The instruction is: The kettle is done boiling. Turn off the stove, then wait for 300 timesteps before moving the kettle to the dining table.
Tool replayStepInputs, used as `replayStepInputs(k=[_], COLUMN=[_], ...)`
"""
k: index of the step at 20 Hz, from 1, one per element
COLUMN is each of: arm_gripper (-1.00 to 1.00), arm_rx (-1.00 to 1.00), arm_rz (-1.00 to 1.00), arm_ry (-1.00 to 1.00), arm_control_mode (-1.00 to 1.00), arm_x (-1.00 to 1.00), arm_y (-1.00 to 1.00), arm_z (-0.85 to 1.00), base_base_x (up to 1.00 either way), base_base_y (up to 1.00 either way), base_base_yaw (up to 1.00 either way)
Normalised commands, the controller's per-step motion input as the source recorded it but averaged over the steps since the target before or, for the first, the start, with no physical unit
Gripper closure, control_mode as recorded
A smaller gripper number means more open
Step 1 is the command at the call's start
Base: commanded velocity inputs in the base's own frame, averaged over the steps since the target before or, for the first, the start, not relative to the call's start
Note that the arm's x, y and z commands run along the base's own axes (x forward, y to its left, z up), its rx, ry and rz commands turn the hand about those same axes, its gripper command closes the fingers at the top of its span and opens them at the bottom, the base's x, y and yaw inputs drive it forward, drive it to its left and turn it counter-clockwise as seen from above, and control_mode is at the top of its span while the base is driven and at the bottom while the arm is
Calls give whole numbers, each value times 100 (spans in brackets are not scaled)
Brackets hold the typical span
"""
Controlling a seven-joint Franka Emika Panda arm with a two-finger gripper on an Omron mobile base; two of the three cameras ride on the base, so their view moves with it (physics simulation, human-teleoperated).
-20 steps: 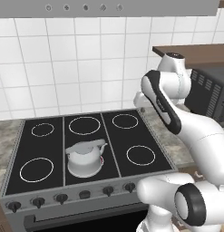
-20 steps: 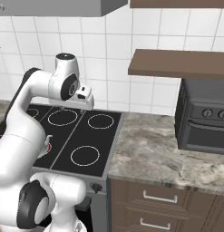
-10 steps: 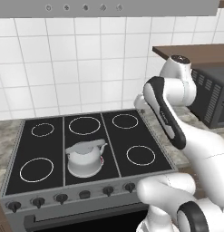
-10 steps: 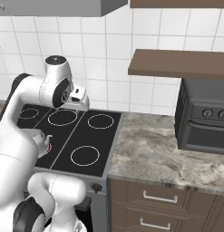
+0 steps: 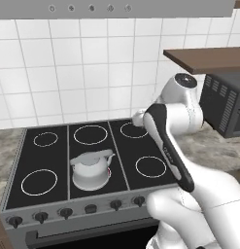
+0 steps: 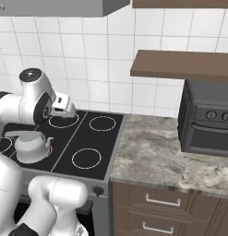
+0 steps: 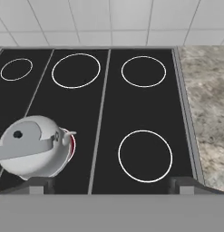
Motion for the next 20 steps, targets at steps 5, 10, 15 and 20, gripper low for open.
replayStepInputs(k=[5, 10, 15, 20], arm_gripper=[-100, -100, -100, -100], arm_rx=[-5, -16, -22, -24], arm_rz=[0, 0, 0, 0], arm_ry=[-5, -8, -7, -2], arm_control_mode=[-100, -100, -100, -100], arm_x=[-23, -27, -32, -23], arm_y=[31, 23, 20, 28], arm_z=[4, 9, 14, 7], base_base_x=[0, 0, 0, 0], base_base_y=[0, 0, 0, 0], base_base_yaw=[0, 0, 0, 0])
